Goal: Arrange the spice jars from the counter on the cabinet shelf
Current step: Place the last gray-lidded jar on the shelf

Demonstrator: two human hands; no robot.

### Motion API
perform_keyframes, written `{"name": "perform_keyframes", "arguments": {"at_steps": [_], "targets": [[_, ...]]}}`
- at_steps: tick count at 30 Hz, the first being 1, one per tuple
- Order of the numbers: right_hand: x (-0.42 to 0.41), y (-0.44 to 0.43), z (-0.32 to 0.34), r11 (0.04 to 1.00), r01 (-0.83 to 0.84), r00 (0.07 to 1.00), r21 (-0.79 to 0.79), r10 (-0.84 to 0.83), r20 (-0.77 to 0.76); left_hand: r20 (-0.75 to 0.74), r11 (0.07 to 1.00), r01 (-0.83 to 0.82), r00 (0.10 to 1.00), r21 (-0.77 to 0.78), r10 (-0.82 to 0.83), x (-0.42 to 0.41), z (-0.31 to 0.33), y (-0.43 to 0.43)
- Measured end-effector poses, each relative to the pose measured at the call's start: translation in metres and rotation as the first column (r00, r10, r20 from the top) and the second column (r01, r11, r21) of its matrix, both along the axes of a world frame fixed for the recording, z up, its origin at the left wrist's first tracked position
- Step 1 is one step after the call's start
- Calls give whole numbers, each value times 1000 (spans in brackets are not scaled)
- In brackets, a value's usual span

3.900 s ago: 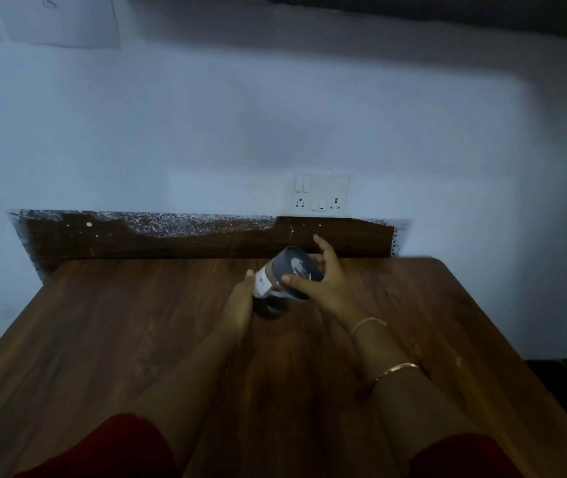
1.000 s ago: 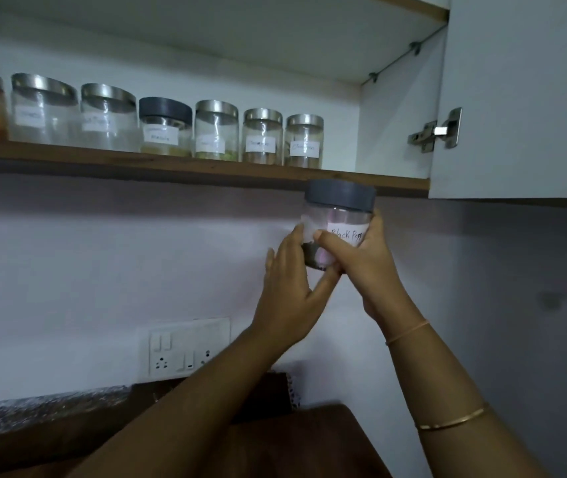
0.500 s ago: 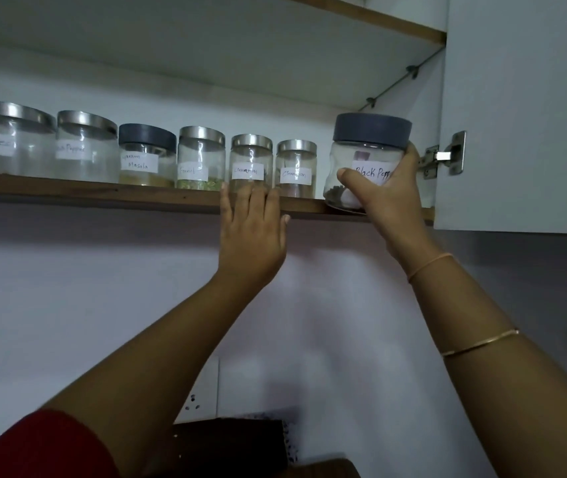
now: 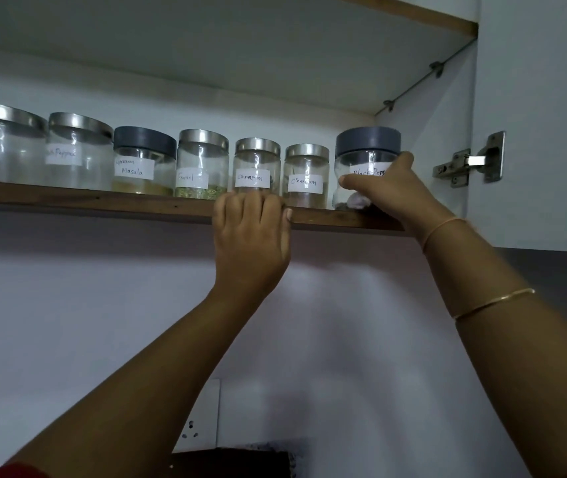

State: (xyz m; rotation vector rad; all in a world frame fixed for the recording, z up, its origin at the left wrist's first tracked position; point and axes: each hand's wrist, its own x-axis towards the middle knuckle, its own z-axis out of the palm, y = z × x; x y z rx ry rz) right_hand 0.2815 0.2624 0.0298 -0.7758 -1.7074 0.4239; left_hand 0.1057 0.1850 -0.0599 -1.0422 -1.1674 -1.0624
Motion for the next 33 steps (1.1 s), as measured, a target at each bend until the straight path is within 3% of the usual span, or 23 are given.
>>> {"name": "perform_keyframes", "arguments": {"at_steps": [12,17,27,33], "targets": [[-15,34,31,962,115,985,-249,-79,151,-65,987,-7,998,158,18,-8,-1,19],[-20,41,40,951,174,945,-257,-88,315,-67,982,12,998,188,1,-11,-2,25],[-26,65,35,954,124,978,-274,-70,198,-83,969,7,996,248,14,-14,0,34],[-22,63,31,948,145,954,-283,-59,294,-64,972,0,998,234,16,-12,0,35]]}}
